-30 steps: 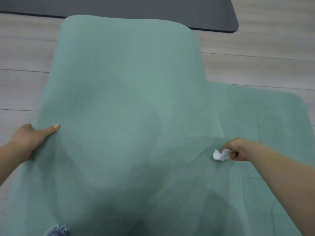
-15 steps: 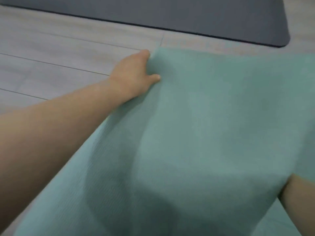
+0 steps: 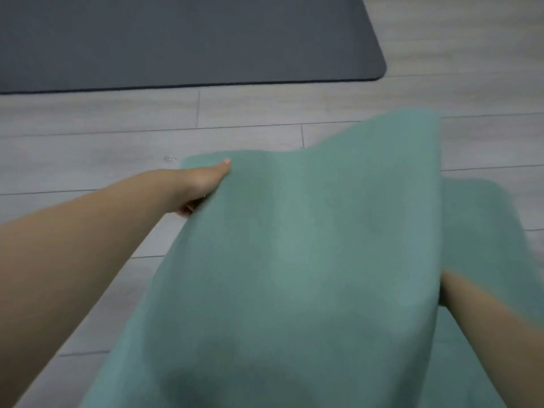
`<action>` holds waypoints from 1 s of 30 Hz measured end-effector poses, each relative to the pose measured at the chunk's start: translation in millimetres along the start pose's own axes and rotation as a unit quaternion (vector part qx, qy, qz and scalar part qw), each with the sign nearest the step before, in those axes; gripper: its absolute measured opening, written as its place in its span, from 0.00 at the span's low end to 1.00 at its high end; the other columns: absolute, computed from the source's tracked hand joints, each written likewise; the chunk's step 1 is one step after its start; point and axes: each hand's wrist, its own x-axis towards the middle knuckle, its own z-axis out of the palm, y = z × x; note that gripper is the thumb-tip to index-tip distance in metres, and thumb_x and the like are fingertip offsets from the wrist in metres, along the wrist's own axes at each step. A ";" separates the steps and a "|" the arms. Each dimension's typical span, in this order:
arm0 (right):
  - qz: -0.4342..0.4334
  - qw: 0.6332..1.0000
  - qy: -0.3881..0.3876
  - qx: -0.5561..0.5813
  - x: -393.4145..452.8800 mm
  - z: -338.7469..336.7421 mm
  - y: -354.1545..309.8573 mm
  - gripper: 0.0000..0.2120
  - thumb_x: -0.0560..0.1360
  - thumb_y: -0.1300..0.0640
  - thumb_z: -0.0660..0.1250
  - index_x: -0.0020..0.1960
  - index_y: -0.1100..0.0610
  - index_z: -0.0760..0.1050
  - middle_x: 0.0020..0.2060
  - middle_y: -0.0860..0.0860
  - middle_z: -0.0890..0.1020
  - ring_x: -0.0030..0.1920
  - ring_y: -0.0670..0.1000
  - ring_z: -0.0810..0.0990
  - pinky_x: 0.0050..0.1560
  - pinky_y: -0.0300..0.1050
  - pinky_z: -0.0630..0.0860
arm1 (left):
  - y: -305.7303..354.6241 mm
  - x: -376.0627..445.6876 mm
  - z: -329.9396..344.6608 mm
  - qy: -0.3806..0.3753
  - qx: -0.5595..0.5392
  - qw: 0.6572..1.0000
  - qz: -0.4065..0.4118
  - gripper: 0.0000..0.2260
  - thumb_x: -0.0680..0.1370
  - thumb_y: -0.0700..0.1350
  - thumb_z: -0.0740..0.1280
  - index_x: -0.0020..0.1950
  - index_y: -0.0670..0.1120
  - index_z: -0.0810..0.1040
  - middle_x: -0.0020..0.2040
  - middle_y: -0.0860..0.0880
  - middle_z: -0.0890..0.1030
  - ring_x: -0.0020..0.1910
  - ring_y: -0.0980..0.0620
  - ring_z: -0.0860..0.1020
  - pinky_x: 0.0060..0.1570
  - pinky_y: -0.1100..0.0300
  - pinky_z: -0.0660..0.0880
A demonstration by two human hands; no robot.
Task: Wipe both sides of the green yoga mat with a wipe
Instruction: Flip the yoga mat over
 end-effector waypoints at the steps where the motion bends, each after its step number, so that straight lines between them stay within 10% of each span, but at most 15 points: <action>1: -0.014 0.998 0.042 0.035 0.6 -0.9 -3.8 0.13 0.82 0.63 0.54 0.46 0.70 0.72 0.30 0.59 0.81 0.31 0.56 0.79 0.32 0.42 0.76 | 2.3 7.4 -0.5 -0.010 -0.013 1.000 0.010 0.28 0.78 0.71 0.51 0.55 0.52 0.79 0.55 0.47 0.82 0.55 0.45 0.80 0.59 0.49 0.75; 4: -0.102 0.963 0.220 0.114 4.8 -10.0 -16.2 0.05 0.76 0.66 0.62 0.44 0.62 0.76 0.49 0.61 0.82 0.43 0.53 0.77 0.50 0.47 0.73 | 3.7 30.7 -1.3 -0.045 -0.040 0.998 0.031 0.24 0.72 0.69 0.61 0.57 0.53 0.79 0.57 0.49 0.79 0.56 0.45 0.77 0.57 0.47 0.75; 8: -0.295 0.853 0.431 0.017 -30.1 -6.9 -37.1 0.09 0.68 0.65 0.64 0.40 0.51 0.75 0.40 0.52 0.80 0.42 0.52 0.78 0.48 0.45 0.76 | 8.1 48.1 8.5 -0.016 -0.145 0.986 0.085 0.13 0.74 0.53 0.69 0.54 0.47 0.79 0.50 0.48 0.83 0.42 0.49 0.81 0.41 0.57 0.79; 13: -0.335 0.866 0.279 -0.245 -105.4 55.2 -47.6 0.10 0.65 0.64 0.61 0.34 0.52 0.77 0.31 0.52 0.80 0.35 0.52 0.77 0.38 0.41 0.70 | 7.7 54.4 5.7 0.020 -0.184 0.977 0.105 0.23 0.75 0.43 0.69 0.66 0.46 0.64 0.47 0.49 0.75 0.38 0.50 0.78 0.31 0.59 0.79; 17: -0.241 0.826 0.098 -0.500 -172.2 101.5 -34.4 0.08 0.70 0.62 0.64 0.39 0.55 0.81 0.38 0.54 0.84 0.42 0.54 0.81 0.38 0.39 0.72 | 6.7 48.0 12.2 0.000 -0.087 0.989 0.122 0.36 0.70 0.50 0.66 0.77 0.54 0.58 0.65 0.47 0.74 0.56 0.45 0.77 0.48 0.53 0.78; 20: -0.177 0.853 -0.008 -0.491 -219.5 129.7 -19.3 0.11 0.74 0.57 0.62 0.44 0.59 0.82 0.42 0.57 0.84 0.44 0.55 0.81 0.35 0.40 0.71 | -1.4 42.6 27.0 0.069 0.041 0.988 0.135 0.37 0.71 0.57 0.64 0.79 0.53 0.58 0.75 0.39 0.63 0.71 0.37 0.66 0.70 0.49 0.66; 25: -0.215 0.892 -0.013 -0.397 -276.2 201.5 14.3 0.34 0.71 0.28 0.58 0.56 0.58 0.73 0.50 0.56 0.80 0.51 0.57 0.78 0.49 0.47 0.73 | -9.2 24.5 59.5 0.084 0.264 0.942 0.187 0.31 0.79 0.59 0.58 0.80 0.50 0.58 0.80 0.42 0.51 0.78 0.40 0.49 0.75 0.44 0.52; 30: -0.167 0.876 -0.001 -0.453 -250.4 258.9 69.4 0.42 0.73 0.32 0.59 0.67 0.68 0.61 0.58 0.61 0.76 0.58 0.61 0.77 0.53 0.52 0.73 | -29.8 36.1 120.6 0.064 0.361 0.912 0.182 0.30 0.80 0.61 0.53 0.80 0.52 0.56 0.81 0.49 0.48 0.80 0.44 0.42 0.72 0.32 0.47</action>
